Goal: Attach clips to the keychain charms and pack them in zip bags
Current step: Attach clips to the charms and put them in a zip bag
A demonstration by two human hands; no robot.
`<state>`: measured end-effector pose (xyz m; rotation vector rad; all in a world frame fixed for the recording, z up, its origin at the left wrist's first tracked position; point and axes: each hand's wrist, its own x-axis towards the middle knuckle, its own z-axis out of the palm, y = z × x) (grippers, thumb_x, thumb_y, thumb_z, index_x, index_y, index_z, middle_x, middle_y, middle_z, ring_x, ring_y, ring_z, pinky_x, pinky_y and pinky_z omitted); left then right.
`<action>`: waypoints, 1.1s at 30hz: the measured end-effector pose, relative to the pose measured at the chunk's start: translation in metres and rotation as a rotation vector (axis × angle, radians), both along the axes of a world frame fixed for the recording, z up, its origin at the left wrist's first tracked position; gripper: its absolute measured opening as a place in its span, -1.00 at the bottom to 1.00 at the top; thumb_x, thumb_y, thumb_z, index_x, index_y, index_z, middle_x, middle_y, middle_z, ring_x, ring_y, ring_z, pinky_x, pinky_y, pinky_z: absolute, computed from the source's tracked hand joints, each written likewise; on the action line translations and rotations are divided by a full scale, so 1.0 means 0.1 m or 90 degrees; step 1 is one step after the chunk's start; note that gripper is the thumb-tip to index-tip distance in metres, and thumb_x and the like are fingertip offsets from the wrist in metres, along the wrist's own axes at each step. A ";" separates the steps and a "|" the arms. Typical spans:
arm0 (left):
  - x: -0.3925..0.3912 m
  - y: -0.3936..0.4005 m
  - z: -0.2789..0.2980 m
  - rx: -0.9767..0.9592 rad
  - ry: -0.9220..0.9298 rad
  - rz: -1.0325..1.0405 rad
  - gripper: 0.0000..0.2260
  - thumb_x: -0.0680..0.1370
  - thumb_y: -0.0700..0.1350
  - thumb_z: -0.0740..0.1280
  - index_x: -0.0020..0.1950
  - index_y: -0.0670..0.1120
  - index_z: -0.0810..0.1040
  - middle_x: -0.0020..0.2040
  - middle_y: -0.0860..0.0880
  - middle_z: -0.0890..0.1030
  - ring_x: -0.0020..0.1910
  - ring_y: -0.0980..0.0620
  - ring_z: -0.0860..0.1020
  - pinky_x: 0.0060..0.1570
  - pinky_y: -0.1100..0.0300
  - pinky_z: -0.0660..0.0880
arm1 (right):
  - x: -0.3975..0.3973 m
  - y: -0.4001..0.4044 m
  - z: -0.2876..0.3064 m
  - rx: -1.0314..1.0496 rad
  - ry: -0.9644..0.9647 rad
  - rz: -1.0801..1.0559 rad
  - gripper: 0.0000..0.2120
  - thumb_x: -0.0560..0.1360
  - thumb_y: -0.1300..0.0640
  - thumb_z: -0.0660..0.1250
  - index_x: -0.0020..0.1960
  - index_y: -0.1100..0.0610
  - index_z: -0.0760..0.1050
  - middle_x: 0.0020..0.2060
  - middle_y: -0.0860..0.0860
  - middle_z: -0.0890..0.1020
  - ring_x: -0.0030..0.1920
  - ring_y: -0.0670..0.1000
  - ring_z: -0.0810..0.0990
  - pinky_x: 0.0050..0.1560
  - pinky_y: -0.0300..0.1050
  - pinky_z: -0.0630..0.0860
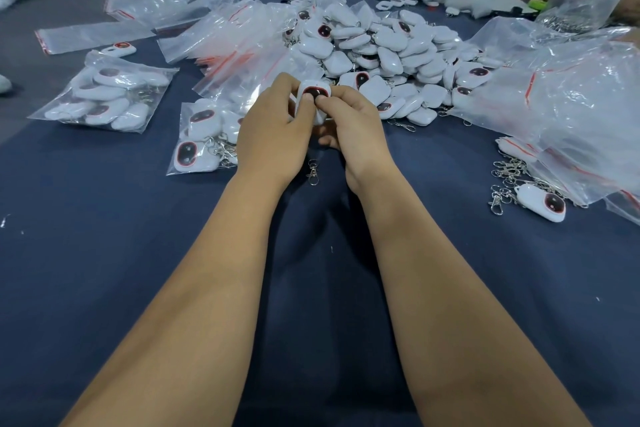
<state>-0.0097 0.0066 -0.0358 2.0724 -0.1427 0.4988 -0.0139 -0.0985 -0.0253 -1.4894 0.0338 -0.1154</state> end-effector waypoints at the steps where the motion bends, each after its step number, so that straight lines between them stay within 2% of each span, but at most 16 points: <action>1: 0.00 0.01 0.00 -0.011 0.003 -0.003 -0.88 0.59 0.08 0.17 0.03 0.07 0.42 -0.15 0.04 0.58 -0.20 0.04 0.54 -0.14 -0.02 0.50 | 0.00 0.00 -0.01 -0.005 0.000 -0.004 -0.87 0.58 0.21 0.27 -0.13 0.05 0.48 -0.22 0.01 0.56 -0.29 -0.08 0.53 -0.27 -0.23 0.45; 3: 0.00 0.01 -0.01 -0.034 0.009 -0.009 -0.88 0.56 0.00 0.17 0.09 0.12 0.36 -0.17 0.06 0.56 -0.25 0.10 0.52 -0.23 0.09 0.44 | 0.01 0.01 -0.02 0.005 0.000 -0.013 -0.88 0.59 0.18 0.27 -0.12 0.08 0.45 -0.22 0.01 0.55 -0.25 -0.05 0.56 -0.20 -0.16 0.53; 6: -0.01 0.03 -0.01 -0.031 0.011 -0.020 -0.69 0.47 -0.11 0.19 0.17 0.15 0.30 -0.17 0.07 0.52 -0.24 0.07 0.53 -0.25 0.12 0.46 | 0.02 0.01 -0.02 0.069 0.003 -0.028 -0.95 0.61 0.19 0.25 -0.03 0.15 0.43 -0.22 0.03 0.58 -0.30 -0.03 0.64 -0.24 -0.18 0.61; 8: 0.01 0.04 -0.02 0.000 0.006 -0.027 -0.60 0.46 -0.18 0.26 0.23 0.13 0.29 -0.14 0.07 0.52 -0.23 0.06 0.53 -0.22 0.10 0.49 | 0.04 0.01 -0.02 0.109 0.016 -0.040 -0.92 0.61 0.22 0.25 0.08 0.20 0.42 -0.08 0.13 0.62 -0.27 -0.01 0.66 -0.21 -0.19 0.64; 10: 0.03 0.05 -0.03 0.014 0.000 -0.030 -0.56 0.45 -0.23 0.27 0.26 0.11 0.31 -0.14 0.07 0.51 -0.24 0.08 0.51 -0.23 0.15 0.45 | 0.05 0.00 -0.02 0.147 0.024 -0.049 -0.87 0.59 0.27 0.26 0.13 0.21 0.39 0.03 0.23 0.59 -0.25 -0.01 0.66 -0.04 -0.13 0.66; 14: 0.04 0.07 0.01 -0.067 -0.020 0.010 -0.66 0.46 -0.21 0.30 0.15 0.11 0.41 -0.20 0.10 0.50 -0.27 0.14 0.51 -0.26 0.27 0.45 | 0.04 0.04 0.02 0.262 -0.016 -0.055 -0.83 0.55 0.42 0.22 0.07 0.22 0.36 -0.06 0.20 0.54 -0.23 0.00 0.66 0.13 -0.06 0.62; 16: 0.03 0.06 0.05 -0.131 -0.036 0.032 -0.76 0.48 -0.14 0.34 0.08 0.12 0.42 -0.24 0.12 0.50 -0.33 0.23 0.47 -0.32 0.41 0.39 | 0.02 0.07 0.04 0.359 -0.054 -0.007 -0.84 0.57 0.44 0.21 0.04 0.21 0.36 -0.09 0.19 0.55 -0.14 0.06 0.67 0.20 -0.04 0.58; 18: 0.01 0.07 0.09 -0.194 -0.052 0.056 -0.81 0.49 -0.13 0.32 0.03 0.11 0.44 -0.26 0.14 0.49 -0.37 0.27 0.45 -0.34 0.45 0.37 | 0.01 0.13 0.03 0.397 -0.066 0.041 -0.85 0.59 0.43 0.20 0.05 0.22 0.35 -0.07 0.20 0.55 -0.01 0.13 0.64 0.28 0.02 0.52; 22: -0.03 0.07 0.16 -0.279 -0.085 0.099 -0.78 0.42 -0.22 0.23 -0.02 0.07 0.47 -0.27 0.15 0.47 -0.38 0.26 0.43 -0.30 0.34 0.42 | 0.00 0.21 -0.03 0.266 -0.048 0.036 -0.88 0.57 0.40 0.27 0.01 0.23 0.37 0.00 0.23 0.54 0.06 0.15 0.56 0.30 0.06 0.50; 24: -0.04 0.07 0.19 -0.293 -0.102 0.112 -0.78 0.40 -0.24 0.22 -0.05 0.05 0.48 -0.28 0.15 0.47 -0.38 0.26 0.42 -0.30 0.35 0.41 | 0.00 0.22 -0.05 0.101 -0.045 -0.002 -0.90 0.54 0.31 0.36 -0.05 0.21 0.43 -0.08 0.20 0.58 -0.02 0.11 0.57 0.21 0.04 0.54; 25: -0.05 0.06 0.20 -0.297 -0.109 0.109 -0.77 0.39 -0.24 0.21 -0.06 0.05 0.48 -0.29 0.15 0.47 -0.37 0.25 0.43 -0.32 0.35 0.41 | 0.00 0.22 -0.06 -0.010 -0.053 -0.024 -0.89 0.52 0.26 0.40 -0.11 0.22 0.47 -0.15 0.18 0.60 -0.10 0.07 0.57 0.10 -0.01 0.55; 27: -0.08 0.06 0.22 -0.289 -0.115 0.089 -0.76 0.37 -0.25 0.21 -0.10 0.08 0.48 -0.29 0.14 0.48 -0.34 0.14 0.47 -0.34 0.31 0.43 | 0.03 0.23 -0.10 -0.198 -0.094 -0.045 -0.82 0.50 0.20 0.41 -0.22 0.27 0.53 -0.17 0.15 0.56 -0.15 0.01 0.54 -0.05 -0.12 0.54; 30: -0.10 0.04 0.22 -0.260 -0.119 0.079 -0.75 0.37 -0.23 0.21 -0.15 0.13 0.47 -0.28 0.16 0.50 -0.34 0.14 0.45 -0.30 0.29 0.41 | 0.05 0.27 -0.17 -0.329 -0.124 -0.023 -0.85 0.56 0.16 0.33 -0.07 0.20 0.66 0.11 0.02 0.37 0.20 0.16 0.48 0.23 0.06 0.47; 33: -0.09 0.05 0.21 -0.271 -0.119 0.101 -0.77 0.39 -0.25 0.22 -0.14 0.10 0.49 -0.27 0.16 0.50 -0.33 0.18 0.45 -0.25 0.28 0.45 | 0.06 0.26 -0.19 -0.366 -0.144 -0.050 -0.84 0.53 0.13 0.37 0.10 0.06 0.65 0.19 0.01 0.36 0.32 0.09 0.32 0.32 0.04 0.40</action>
